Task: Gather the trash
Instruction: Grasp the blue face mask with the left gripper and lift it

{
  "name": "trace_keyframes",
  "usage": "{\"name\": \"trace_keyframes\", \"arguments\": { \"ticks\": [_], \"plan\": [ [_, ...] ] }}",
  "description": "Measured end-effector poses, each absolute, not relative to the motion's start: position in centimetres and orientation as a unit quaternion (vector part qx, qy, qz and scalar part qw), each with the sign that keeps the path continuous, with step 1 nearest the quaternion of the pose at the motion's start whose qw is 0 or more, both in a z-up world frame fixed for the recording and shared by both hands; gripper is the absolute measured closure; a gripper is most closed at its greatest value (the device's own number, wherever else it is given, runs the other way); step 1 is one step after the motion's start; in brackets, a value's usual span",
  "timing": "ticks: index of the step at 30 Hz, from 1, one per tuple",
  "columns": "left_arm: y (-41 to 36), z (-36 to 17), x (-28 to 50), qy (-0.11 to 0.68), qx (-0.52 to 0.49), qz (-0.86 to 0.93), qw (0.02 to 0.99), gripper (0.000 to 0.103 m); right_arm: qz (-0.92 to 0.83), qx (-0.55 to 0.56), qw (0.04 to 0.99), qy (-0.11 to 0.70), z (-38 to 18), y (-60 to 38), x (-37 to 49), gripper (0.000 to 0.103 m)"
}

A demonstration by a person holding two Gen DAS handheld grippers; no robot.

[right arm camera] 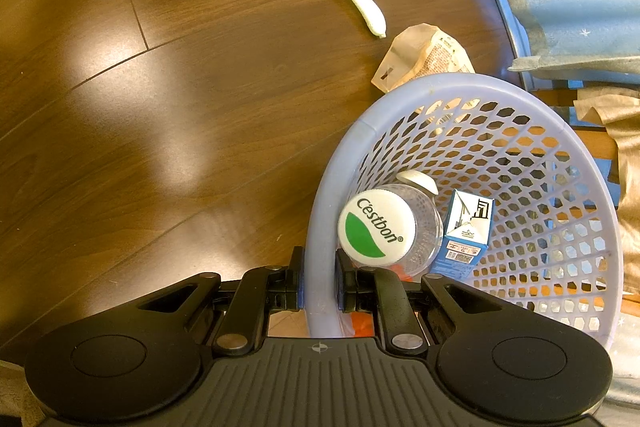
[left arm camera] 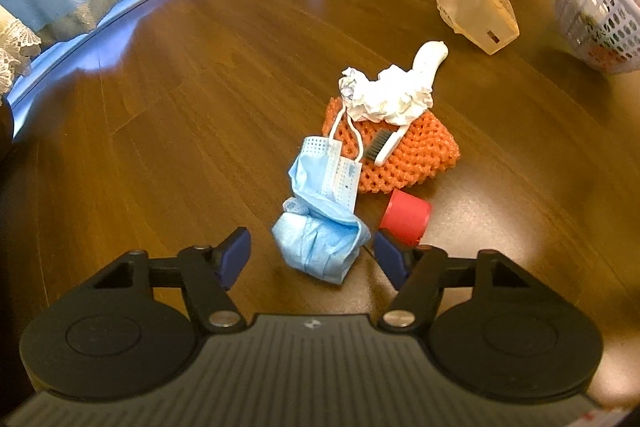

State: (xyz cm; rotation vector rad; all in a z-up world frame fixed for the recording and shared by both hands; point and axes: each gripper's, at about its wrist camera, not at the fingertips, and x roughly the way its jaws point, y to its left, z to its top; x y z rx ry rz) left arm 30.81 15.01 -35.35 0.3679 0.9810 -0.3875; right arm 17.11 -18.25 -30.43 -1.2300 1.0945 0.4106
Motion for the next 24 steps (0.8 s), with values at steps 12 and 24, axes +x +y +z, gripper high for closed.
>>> {"name": "trace_keyframes", "arguments": {
  "ticks": [12,24],
  "plan": [
    [14.6,-36.3,31.4,0.482,0.179,-0.188,0.837,0.078,0.181,-0.544,0.661,0.484,-30.5,-18.3,17.3,0.092],
    [15.2,-33.9,30.3,0.462,0.164,-0.179,0.853,0.095,0.180,-0.543,0.661,0.484,-30.5,-18.2,17.3,0.092]
  ]
}}
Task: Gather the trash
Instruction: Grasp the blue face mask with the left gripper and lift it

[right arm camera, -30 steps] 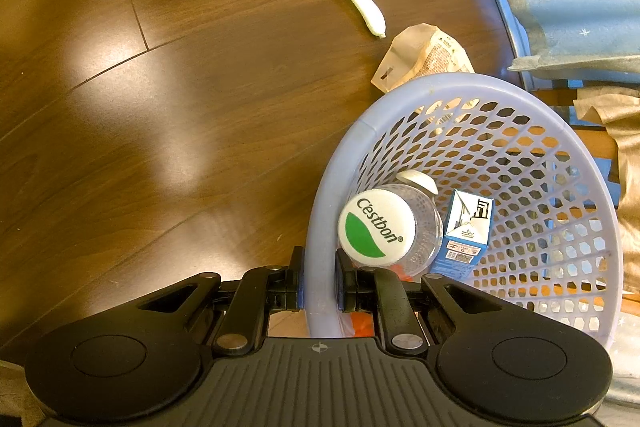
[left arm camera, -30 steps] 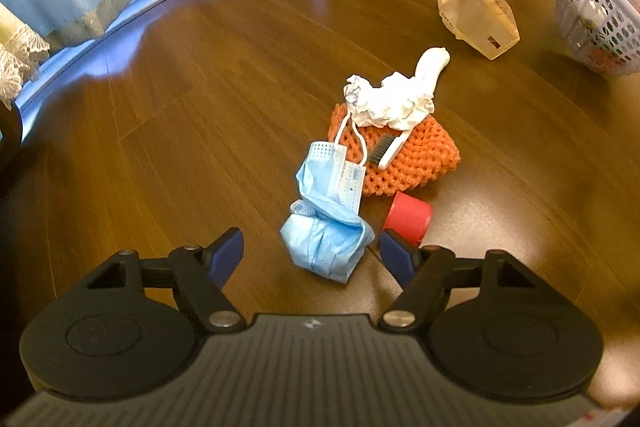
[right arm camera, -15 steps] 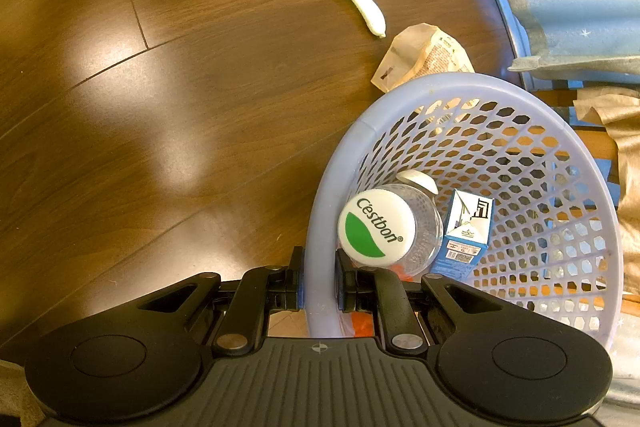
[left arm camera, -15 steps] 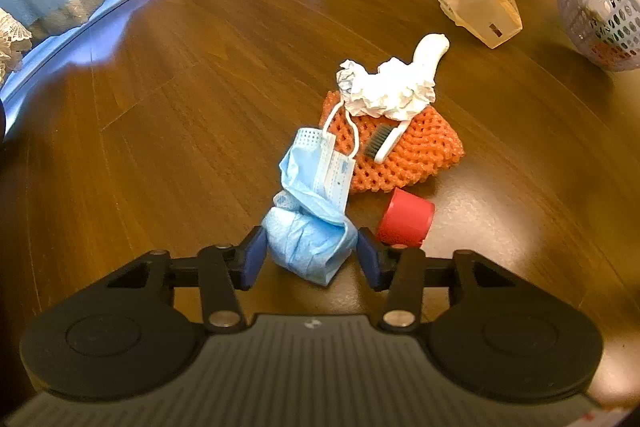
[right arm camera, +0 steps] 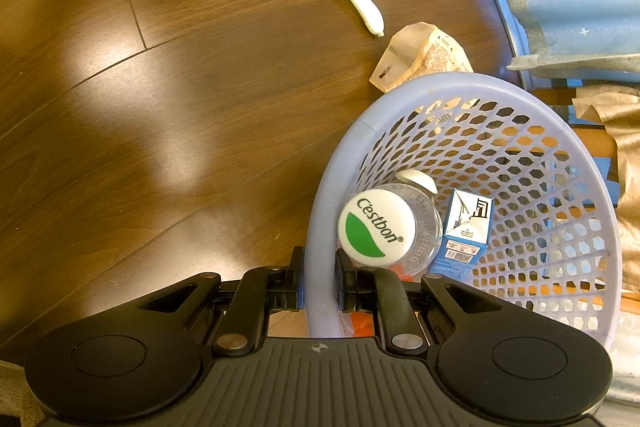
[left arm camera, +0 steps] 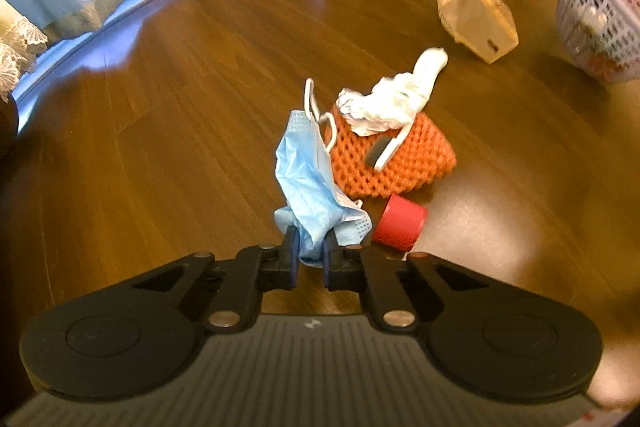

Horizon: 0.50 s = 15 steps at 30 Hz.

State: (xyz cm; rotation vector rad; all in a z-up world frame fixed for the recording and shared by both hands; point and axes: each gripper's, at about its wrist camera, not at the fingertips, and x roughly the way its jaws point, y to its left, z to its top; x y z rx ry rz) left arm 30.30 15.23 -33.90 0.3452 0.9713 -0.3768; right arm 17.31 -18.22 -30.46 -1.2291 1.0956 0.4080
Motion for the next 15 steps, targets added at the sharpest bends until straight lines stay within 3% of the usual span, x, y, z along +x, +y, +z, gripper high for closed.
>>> {"name": "trace_keyframes", "arguments": {
  "ticks": [15],
  "plan": [
    [11.8,-26.8,29.3,0.404,0.147,-0.224,0.874,0.095,0.180,-0.542,0.663,0.485,-30.4,-18.1,17.6,0.092]
  ]
}}
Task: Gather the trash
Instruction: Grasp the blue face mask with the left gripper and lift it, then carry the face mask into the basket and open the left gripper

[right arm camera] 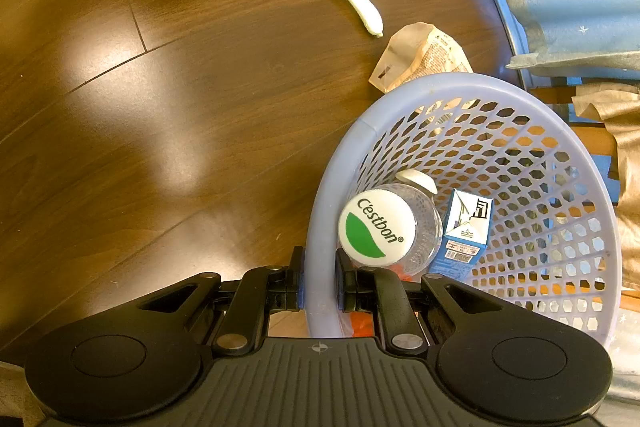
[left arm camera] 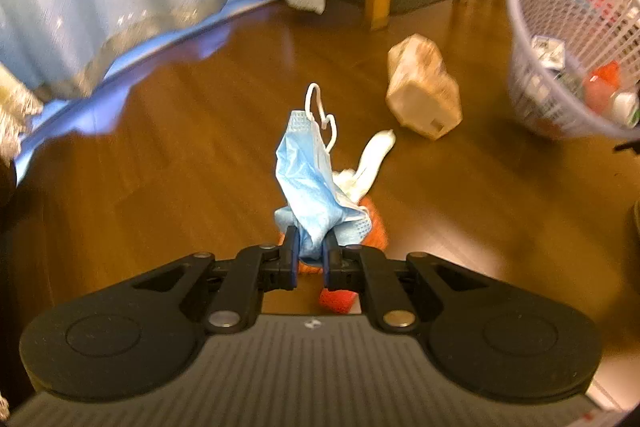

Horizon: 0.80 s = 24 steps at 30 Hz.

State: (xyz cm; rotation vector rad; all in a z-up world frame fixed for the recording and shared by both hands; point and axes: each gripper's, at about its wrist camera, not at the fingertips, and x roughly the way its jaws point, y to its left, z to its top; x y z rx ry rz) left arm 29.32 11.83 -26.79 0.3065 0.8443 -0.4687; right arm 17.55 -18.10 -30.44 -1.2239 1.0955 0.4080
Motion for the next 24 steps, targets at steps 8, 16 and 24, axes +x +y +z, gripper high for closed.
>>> {"name": "trace_keyframes", "arguments": {
  "ticks": [8,16,24],
  "plan": [
    [8.8,-23.1,29.2,0.366,0.135,-0.263,0.882,0.095,0.180,-0.541,0.663,0.485,-30.4,-18.1,17.6,0.092],
    [5.2,-20.5,28.4,0.339,0.134,-0.314,0.877,0.095,0.180,-0.540,0.665,0.484,-30.5,-18.0,17.6,0.092],
    [1.2,-18.2,27.9,0.313,0.141,-0.368,0.864,0.095,0.180,-0.539,0.665,0.484,-30.5,-18.0,17.5,0.092]
  ]
}}
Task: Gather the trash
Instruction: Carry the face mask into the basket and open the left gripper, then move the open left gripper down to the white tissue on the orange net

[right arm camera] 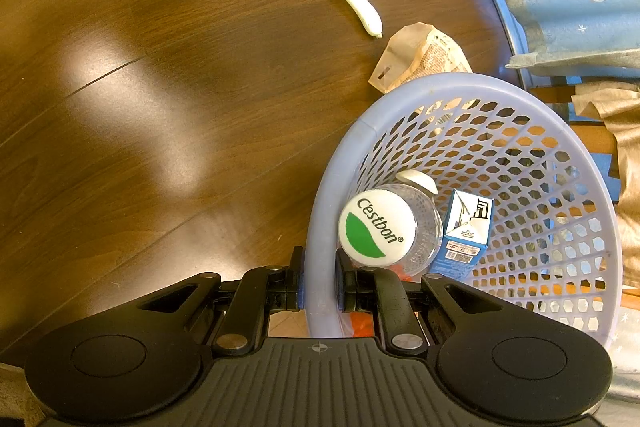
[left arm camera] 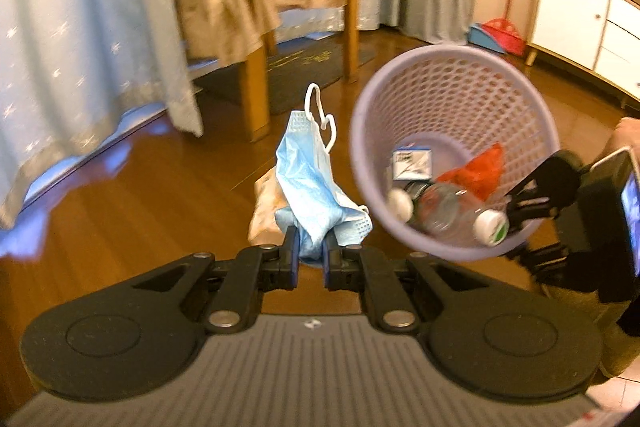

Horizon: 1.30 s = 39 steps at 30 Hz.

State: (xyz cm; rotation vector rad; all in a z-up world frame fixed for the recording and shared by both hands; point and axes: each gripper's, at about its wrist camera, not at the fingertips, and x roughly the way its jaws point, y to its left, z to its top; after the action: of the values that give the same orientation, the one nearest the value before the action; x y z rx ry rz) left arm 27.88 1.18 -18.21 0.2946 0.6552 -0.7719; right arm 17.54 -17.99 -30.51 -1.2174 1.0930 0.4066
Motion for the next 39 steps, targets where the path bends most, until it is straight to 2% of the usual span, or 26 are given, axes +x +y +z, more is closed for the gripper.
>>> {"name": "trace_keyframes", "arguments": {
  "ticks": [14,24,27,28,39],
  "plan": [
    [-7.4,-18.0,27.9,0.285,0.184,-0.468,0.816,0.095,0.181,-0.536,0.668,0.483,-30.5,-18.0,17.5,0.092],
    [-11.7,-18.3,28.7,0.277,0.180,-0.504,0.798,0.094,0.183,-0.530,0.674,0.481,-30.6,-18.0,17.7,0.093],
    [-12.7,-18.4,29.2,0.273,0.171,-0.510,0.797,0.081,0.183,-0.528,0.677,0.480,-30.6,-18.3,17.7,0.093],
    [-13.1,-18.5,29.5,0.273,0.172,-0.507,0.799,0.066,0.183,-0.527,0.677,0.480,-30.6,-18.4,17.8,0.093],
    [-11.0,-18.6,30.2,0.274,0.172,-0.477,0.817,0.064,0.182,-0.524,0.680,0.480,-30.5,-18.7,17.9,0.093]
  ]
}}
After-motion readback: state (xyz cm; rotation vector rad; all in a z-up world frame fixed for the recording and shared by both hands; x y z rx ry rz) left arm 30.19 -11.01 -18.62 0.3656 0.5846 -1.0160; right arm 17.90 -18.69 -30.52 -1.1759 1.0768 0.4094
